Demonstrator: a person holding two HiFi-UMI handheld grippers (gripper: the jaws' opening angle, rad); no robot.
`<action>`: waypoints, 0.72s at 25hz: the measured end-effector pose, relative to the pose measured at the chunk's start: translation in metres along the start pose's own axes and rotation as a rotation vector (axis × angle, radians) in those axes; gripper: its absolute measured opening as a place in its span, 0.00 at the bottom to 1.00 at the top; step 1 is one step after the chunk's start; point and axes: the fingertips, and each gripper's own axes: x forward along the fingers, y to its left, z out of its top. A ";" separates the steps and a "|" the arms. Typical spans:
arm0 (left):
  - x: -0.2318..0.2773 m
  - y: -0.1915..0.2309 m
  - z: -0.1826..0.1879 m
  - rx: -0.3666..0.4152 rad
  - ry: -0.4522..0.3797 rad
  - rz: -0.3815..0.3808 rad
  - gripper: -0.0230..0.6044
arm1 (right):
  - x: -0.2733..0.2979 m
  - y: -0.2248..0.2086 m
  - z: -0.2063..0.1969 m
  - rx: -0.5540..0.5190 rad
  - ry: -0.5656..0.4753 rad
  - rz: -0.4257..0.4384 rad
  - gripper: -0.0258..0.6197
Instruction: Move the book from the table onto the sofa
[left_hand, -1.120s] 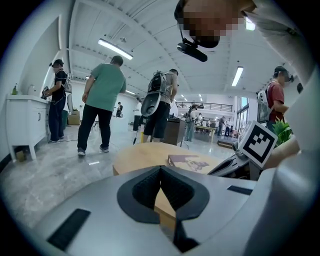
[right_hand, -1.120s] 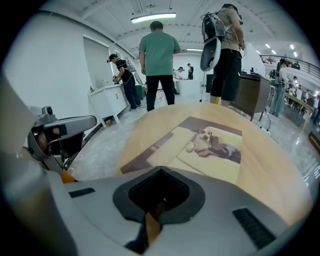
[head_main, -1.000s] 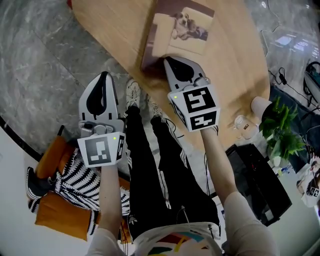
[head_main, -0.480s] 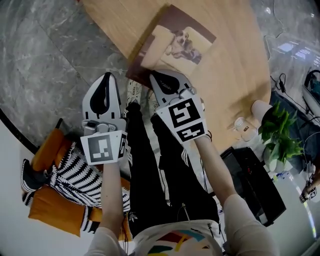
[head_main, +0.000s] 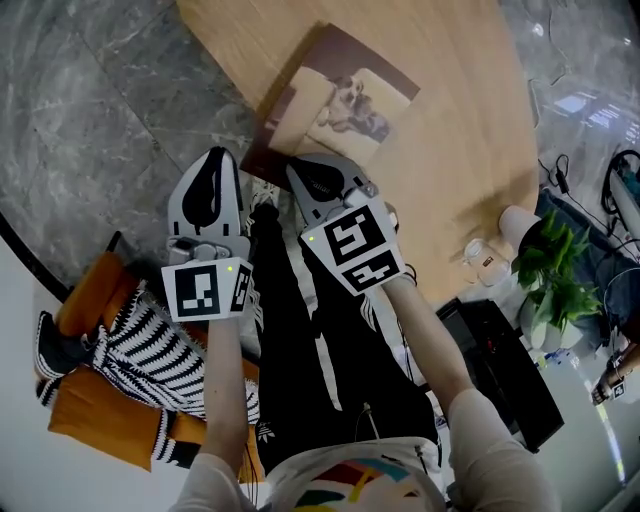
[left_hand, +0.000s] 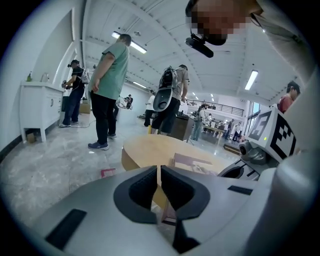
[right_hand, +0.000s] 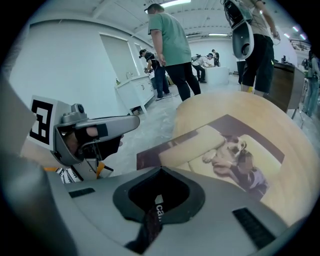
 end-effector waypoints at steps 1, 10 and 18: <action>-0.002 0.002 -0.004 -0.024 0.003 -0.006 0.05 | 0.002 0.005 -0.001 0.000 0.005 0.016 0.05; 0.011 0.012 -0.044 -0.696 -0.056 -0.178 0.47 | -0.031 -0.002 0.025 0.120 -0.141 0.074 0.05; 0.011 0.000 -0.067 -1.147 -0.155 -0.284 0.57 | -0.053 -0.019 0.027 0.204 -0.222 0.074 0.05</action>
